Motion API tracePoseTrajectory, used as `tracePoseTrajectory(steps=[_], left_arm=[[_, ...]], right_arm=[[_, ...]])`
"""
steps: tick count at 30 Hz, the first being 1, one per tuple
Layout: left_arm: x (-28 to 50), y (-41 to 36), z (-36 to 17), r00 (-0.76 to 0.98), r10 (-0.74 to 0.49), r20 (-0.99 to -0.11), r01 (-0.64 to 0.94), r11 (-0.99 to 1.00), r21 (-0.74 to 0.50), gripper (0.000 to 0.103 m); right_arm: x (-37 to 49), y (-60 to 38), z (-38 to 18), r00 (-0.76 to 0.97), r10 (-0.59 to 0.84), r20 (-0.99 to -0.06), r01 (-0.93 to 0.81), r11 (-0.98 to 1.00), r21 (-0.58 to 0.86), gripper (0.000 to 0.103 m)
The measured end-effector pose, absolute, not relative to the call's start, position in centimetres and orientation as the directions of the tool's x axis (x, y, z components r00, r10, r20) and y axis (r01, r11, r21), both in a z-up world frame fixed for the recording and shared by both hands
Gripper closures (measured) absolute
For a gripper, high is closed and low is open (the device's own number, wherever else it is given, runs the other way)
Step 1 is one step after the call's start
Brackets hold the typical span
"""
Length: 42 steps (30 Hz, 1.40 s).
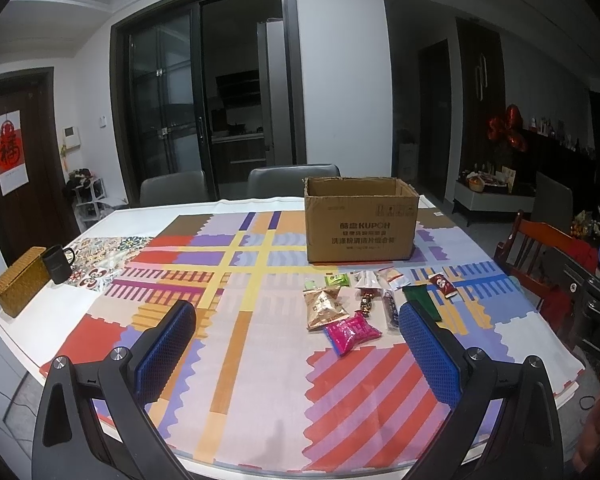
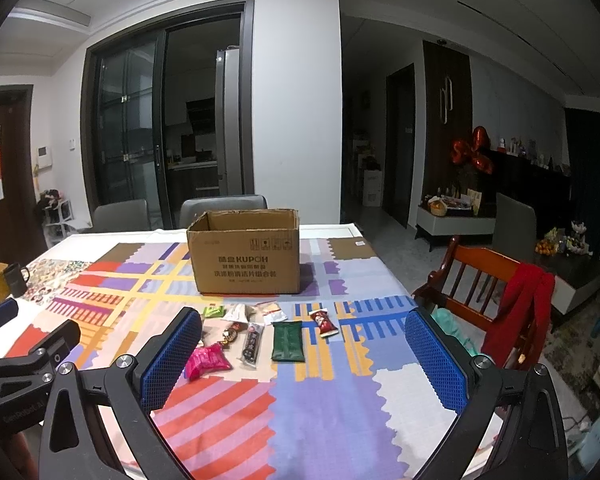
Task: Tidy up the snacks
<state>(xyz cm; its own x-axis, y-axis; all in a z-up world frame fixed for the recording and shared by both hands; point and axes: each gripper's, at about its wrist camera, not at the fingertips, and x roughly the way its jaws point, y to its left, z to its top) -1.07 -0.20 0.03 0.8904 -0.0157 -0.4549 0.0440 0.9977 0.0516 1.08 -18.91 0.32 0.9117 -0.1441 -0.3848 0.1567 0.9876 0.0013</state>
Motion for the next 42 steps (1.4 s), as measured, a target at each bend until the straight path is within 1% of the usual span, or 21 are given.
tracePoseTrajectory(steps=[10, 14, 19, 33, 42], left_arm=[[-0.5, -0.6, 0.3, 0.887, -0.013, -0.461, 0.051, 0.996, 0.071, 0.000], [1.3, -0.9, -0.3, 0.873, -0.025, -0.487, 0.060, 0.997, 0.056, 0.000], [3.4, -1.6, -0.8, 0.863, -0.025, -0.504, 0.067, 0.996, 0.067, 0.000], [10.7, -2.3, -3.2, 0.809, -0.015, -0.588, 0.079, 0.993, 0.083, 0.000], [14.6, -2.4, -4.3, 0.784, 0.005, -0.621, 0.080, 0.991, 0.109, 0.000]], right_arm=[[1.3, -18.5, 0.3, 0.916, -0.128, -0.380, 0.135, 0.991, -0.007, 0.000], [2.1, -18.4, 0.0, 0.918, -0.131, -0.376, 0.132, 0.991, -0.022, 0.000], [3.6, -18.6, -0.7, 0.910, -0.141, -0.390, 0.139, 0.990, -0.035, 0.000], [10.1, -19.2, -2.8, 0.869, -0.145, -0.474, 0.138, 0.989, -0.049, 0.000], [14.8, -19.5, -4.6, 0.828, -0.135, -0.544, 0.131, 0.990, -0.046, 0.000]])
